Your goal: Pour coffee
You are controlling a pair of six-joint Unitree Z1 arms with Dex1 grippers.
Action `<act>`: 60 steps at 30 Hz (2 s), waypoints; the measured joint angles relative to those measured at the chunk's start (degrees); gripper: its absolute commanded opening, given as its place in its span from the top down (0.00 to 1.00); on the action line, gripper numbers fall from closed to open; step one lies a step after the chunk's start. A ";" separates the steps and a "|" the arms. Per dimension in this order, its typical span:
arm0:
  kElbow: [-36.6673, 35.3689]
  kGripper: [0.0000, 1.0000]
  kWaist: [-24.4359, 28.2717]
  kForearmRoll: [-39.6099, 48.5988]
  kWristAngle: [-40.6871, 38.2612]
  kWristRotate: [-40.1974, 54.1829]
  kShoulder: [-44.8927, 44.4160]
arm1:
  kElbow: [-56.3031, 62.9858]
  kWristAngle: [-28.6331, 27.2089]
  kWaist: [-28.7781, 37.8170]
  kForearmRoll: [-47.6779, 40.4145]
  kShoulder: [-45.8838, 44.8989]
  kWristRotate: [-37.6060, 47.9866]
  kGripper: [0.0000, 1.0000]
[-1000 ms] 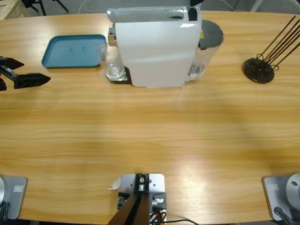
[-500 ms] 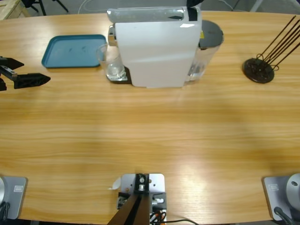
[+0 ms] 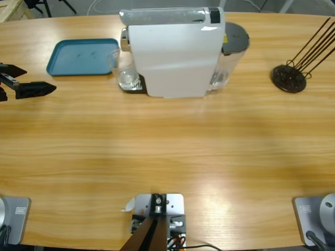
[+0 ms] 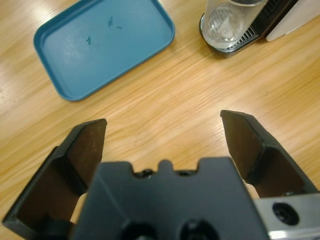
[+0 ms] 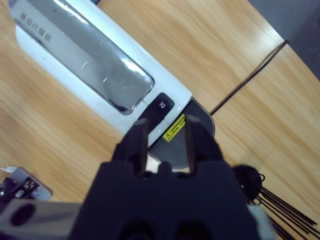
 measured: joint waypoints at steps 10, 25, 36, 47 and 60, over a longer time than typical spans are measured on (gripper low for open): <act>0.00 0.00 0.00 0.00 0.00 0.00 0.00 | 0.87 0.00 0.01 0.15 -1.16 0.77 0.00; 0.00 0.00 0.00 -0.33 -0.08 0.00 -0.01 | 14.16 -0.02 0.05 -6.92 -9.69 1.00 0.00; 5.08 0.00 -0.35 -10.24 -7.82 0.07 -6.32 | 60.19 4.82 0.19 -37.69 -41.25 5.23 0.00; 11.74 0.00 -11.47 -21.61 3.70 -2.81 -5.77 | 76.51 6.70 0.19 -47.72 -49.22 5.50 0.00; 14.71 0.00 -12.16 -24.69 7.29 -2.89 -4.39 | 85.32 6.60 0.21 -54.13 -55.00 5.41 0.00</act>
